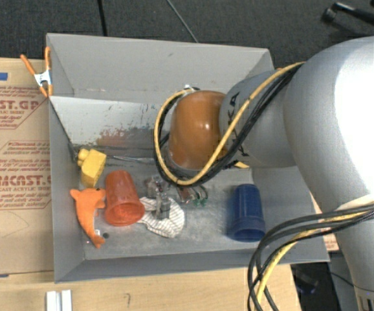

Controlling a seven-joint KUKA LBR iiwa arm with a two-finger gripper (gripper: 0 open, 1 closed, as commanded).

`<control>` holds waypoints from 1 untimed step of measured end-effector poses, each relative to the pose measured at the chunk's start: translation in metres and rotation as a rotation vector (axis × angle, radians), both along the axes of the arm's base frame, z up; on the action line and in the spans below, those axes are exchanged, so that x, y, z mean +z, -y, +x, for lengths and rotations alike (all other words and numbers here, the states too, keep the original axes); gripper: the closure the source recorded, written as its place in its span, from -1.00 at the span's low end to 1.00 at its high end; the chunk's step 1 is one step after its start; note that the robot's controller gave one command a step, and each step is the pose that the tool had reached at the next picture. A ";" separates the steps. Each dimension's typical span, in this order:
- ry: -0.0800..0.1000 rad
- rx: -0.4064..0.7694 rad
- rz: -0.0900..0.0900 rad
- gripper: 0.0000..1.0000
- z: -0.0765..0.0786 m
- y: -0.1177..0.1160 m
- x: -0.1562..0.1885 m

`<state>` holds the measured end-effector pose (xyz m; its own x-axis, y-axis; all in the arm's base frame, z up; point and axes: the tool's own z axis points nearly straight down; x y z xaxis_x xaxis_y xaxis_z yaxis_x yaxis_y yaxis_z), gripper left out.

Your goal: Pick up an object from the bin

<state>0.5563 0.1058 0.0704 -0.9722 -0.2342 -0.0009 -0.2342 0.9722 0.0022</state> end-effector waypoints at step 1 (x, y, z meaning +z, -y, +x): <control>0.000 0.000 0.000 1.00 0.000 0.000 0.000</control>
Offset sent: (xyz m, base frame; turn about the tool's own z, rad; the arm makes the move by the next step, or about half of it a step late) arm 0.0000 0.0000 0.0000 0.0000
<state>0.5563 0.1058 0.0704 -0.9722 -0.2343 -0.0009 -0.2343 0.9722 0.0022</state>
